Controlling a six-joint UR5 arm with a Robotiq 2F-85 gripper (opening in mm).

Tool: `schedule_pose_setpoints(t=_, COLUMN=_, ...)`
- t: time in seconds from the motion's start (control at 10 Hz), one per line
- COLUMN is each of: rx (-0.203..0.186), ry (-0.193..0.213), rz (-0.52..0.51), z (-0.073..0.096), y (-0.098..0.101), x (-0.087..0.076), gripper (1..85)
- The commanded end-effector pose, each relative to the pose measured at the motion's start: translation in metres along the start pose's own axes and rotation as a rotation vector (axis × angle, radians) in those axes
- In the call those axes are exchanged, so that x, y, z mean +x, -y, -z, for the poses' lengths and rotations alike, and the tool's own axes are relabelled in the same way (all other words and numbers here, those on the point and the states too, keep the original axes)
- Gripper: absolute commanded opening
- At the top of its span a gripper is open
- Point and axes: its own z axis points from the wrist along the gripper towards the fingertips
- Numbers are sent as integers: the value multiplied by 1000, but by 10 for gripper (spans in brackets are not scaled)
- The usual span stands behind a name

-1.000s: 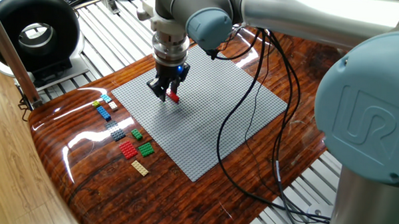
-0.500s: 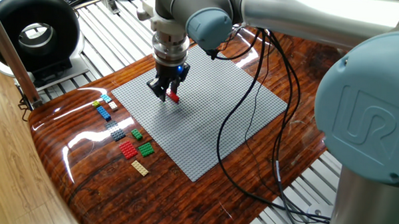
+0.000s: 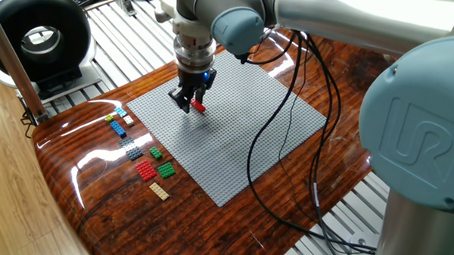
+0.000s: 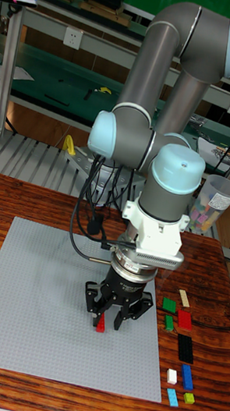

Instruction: Build with small Lego blocks

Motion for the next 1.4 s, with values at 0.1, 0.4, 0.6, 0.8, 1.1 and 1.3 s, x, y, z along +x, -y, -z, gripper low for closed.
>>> schedule_pose_setpoints(t=0.1, rx=-5, ry=-8, rz=1, z=2, y=1, x=2, gripper=437)
schedule_pose_setpoints(t=0.4, rx=10, ry=0, rz=6, z=-10, y=5, x=-7, gripper=437)
schedule_pose_setpoints(t=0.6, rx=10, ry=2, rz=7, z=-12, y=6, x=-7, gripper=437)
schedule_pose_setpoints(t=0.8, rx=5, ry=2, rz=10, z=-11, y=6, x=-4, gripper=437)
schedule_pose_setpoints(t=1.1, rx=-6, ry=-17, rz=0, z=8, y=-3, x=8, gripper=437)
schedule_pose_setpoints(t=1.3, rx=-12, ry=-19, rz=1, z=13, y=-3, x=9, gripper=437)
